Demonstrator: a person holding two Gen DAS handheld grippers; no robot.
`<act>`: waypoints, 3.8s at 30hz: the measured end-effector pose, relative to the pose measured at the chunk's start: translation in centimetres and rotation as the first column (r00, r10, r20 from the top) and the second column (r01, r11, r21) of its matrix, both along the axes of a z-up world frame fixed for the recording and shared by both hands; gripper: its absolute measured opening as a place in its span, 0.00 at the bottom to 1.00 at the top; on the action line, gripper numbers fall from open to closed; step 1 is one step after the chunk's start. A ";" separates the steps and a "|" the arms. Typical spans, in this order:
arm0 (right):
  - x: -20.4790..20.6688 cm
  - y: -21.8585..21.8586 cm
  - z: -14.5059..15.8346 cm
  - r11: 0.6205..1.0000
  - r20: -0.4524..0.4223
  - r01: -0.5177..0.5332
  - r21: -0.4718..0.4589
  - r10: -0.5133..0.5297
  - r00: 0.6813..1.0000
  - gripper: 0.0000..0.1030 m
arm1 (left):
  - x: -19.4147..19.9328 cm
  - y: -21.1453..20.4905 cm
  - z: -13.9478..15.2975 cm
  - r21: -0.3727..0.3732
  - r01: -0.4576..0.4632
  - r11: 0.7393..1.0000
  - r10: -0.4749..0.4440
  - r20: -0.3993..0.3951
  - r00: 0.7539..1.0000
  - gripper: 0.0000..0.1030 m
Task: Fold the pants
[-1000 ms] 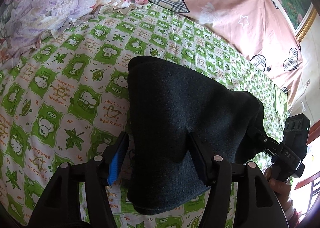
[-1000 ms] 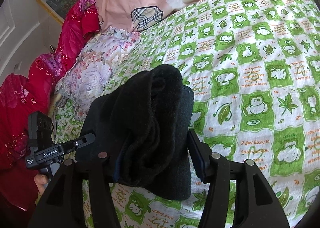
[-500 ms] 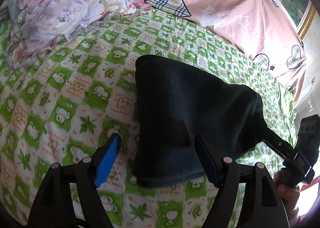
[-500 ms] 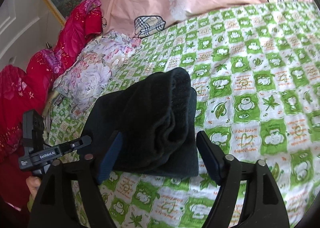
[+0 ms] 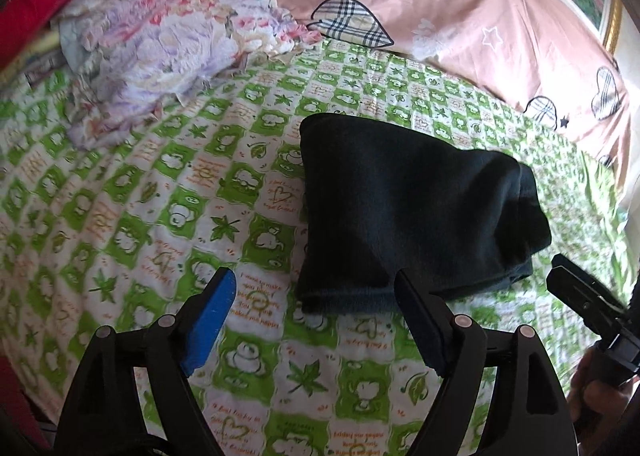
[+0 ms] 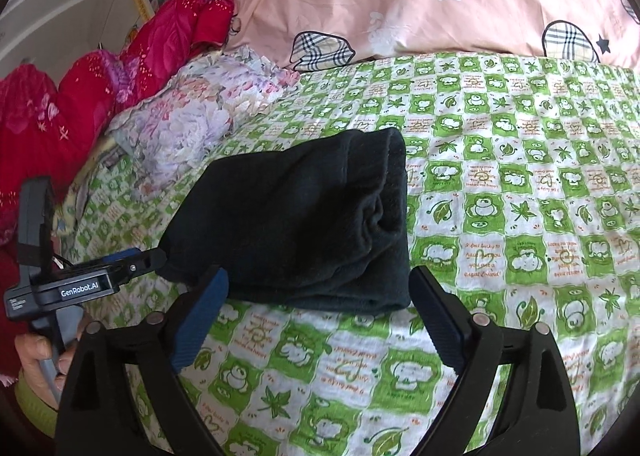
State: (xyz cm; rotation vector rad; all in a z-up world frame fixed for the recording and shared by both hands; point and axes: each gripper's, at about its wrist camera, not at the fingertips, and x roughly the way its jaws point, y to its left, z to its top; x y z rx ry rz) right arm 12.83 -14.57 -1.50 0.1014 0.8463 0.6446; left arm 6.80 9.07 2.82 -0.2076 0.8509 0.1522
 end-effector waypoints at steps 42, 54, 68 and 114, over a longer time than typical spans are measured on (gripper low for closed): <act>-2.5 3.0 -0.7 0.988 0.113 -0.068 -0.135 0.083 0.990 0.99 | -3.7 -3.1 0.7 0.199 -0.003 0.980 -0.017 0.102 0.995 0.86; -2.7 3.5 -1.2 0.990 0.125 -0.070 -0.118 0.085 0.989 0.99 | -3.5 -2.9 0.2 0.189 0.001 0.982 -0.023 0.114 0.993 0.90; -2.6 4.2 -1.4 0.990 0.125 -0.078 -0.116 0.092 0.988 0.99 | -3.2 -2.4 -0.3 0.183 0.009 0.983 -0.029 0.108 0.994 0.92; -3.0 4.8 -0.8 0.990 0.132 -0.092 -0.107 0.105 0.986 0.99 | -3.2 -2.6 0.2 0.191 0.006 0.982 -0.029 0.117 0.993 0.94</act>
